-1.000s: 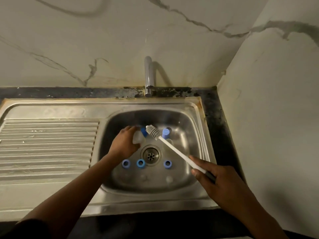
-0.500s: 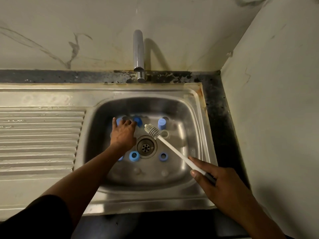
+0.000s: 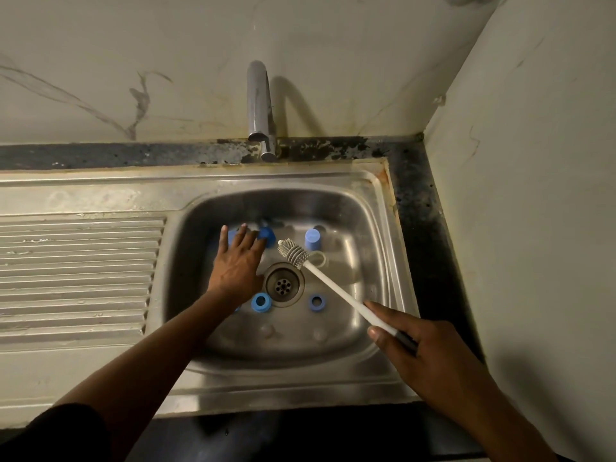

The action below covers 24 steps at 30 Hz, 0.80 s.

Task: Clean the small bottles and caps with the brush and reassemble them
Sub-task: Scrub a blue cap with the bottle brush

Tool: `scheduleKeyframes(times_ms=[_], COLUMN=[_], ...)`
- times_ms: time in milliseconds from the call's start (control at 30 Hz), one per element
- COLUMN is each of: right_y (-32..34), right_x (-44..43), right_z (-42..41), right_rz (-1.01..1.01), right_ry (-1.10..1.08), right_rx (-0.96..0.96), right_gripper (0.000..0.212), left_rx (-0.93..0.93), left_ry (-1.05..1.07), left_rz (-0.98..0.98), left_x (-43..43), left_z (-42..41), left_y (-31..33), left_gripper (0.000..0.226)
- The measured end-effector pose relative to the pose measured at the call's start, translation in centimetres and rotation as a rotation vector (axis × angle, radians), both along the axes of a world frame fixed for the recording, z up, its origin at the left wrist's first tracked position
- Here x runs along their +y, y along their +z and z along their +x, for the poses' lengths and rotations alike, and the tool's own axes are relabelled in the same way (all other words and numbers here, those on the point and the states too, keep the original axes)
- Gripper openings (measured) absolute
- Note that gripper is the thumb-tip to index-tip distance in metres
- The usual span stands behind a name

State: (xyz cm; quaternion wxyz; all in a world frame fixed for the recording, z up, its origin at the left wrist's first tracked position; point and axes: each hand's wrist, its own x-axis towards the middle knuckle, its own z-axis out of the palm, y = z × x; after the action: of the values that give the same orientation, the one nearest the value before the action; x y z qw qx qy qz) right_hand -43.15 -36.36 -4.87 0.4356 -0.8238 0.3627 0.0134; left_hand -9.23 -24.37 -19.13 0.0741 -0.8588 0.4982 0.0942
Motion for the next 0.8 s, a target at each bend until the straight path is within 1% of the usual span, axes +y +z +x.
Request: scheduleKeyframes(times_ms=[67, 100, 200, 267, 333, 367, 433, 467, 533, 667, 800], right_y=[-0.1, -0.2, -0.7, -0.9, -0.9, -0.7, -0.5, -0.4, -0.3, -0.4, -0.4], right_x=[0.0, 0.0, 0.0, 0.1, 0.2, 0.3, 0.4, 0.5, 0.6, 0.7, 0.9], right_z=[-0.1, -0.2, -0.4, -0.5, -0.3, -0.2, 0.1, 0.2, 0.3, 0.2, -0.2], right_rz=[-0.004, -0.010, -0.023, -0.021, -0.018, -0.017, -0.015, -0.014, -0.020, -0.026, -0.030], right_ry=[0.004, 0.006, 0.007, 0.012, 0.019, 0.021, 0.027, 0.032, 0.037, 0.034, 0.037], right_rx=[0.000, -0.006, -0.018, -0.012, 0.001, 0.001, -0.005, -0.006, -0.008, -0.018, -0.027], right_gripper=[0.051, 0.050, 0.048, 0.047, 0.046, 0.045, 0.045, 0.045, 0.046, 0.047, 0.050], left_rx=[-0.026, -0.031, 0.017, 0.073, 0.169, 0.210, 0.246, 0.256, 0.254, 0.257, 0.299], left_ry=[-0.075, -0.116, -0.337, -0.458, -0.405, -0.327, -0.254, -0.236, -0.209, -0.112, -0.047], left_rz=[-0.071, -0.133, -0.315, -0.276, -0.126, -0.038, 0.127, 0.178, 0.249, 0.283, 0.203], left_x=[0.9, 1.5, 3.3, 4.0, 4.0, 3.8, 3.2, 2.9, 2.5, 2.5, 2.6], left_z=[-0.4, -0.7, -1.6, -2.2, -2.5, -2.6, -2.8, -2.9, -3.1, -3.2, -3.5], left_y=[0.3, 0.4, -0.4, -1.0, -1.4, -1.6, -2.1, -2.4, -3.1, -4.6, -4.5], left_gripper=[0.086, 0.079, 0.044, 0.026, 0.017, 0.022, 0.037, 0.042, 0.046, 0.037, 0.035])
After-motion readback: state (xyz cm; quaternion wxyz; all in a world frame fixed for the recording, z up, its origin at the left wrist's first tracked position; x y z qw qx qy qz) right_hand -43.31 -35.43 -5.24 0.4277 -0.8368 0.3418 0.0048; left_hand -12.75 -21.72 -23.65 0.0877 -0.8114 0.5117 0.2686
